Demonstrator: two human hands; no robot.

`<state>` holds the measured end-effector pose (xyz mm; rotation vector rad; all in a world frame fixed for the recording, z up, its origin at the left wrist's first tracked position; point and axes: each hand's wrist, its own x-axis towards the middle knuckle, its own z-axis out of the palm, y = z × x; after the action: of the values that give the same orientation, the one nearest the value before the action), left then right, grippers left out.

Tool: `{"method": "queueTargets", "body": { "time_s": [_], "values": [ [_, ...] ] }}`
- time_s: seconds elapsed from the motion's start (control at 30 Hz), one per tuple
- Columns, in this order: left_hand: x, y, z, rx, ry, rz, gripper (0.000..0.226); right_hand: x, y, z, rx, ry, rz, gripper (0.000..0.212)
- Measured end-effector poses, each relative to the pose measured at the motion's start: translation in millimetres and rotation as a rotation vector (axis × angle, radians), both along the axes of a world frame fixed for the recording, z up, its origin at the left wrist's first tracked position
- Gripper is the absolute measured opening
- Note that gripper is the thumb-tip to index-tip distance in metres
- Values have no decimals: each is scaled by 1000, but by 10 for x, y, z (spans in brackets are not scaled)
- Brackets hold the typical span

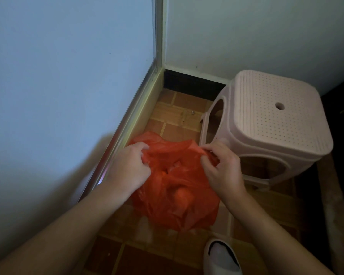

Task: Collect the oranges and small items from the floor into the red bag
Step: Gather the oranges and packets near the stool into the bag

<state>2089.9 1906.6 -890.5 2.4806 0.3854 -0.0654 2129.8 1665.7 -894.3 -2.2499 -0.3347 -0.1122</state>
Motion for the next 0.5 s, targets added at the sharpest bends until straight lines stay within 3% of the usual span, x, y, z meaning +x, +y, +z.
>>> {"method": "queueTargets", "body": {
  "time_s": [0.23, 0.4, 0.5],
  "values": [
    [37, 18, 147, -89, -222, 81, 25, -2, 97, 145, 178, 176, -60, 16],
    [-7, -22, 181, -188, -225, 100, 26, 3, 93, 136, 207, 182, -44, 47],
    [-23, -27, 136, -201, -212, 62, 28, -39, 137, 140, 185, 171, -5, 39]
  ]
}}
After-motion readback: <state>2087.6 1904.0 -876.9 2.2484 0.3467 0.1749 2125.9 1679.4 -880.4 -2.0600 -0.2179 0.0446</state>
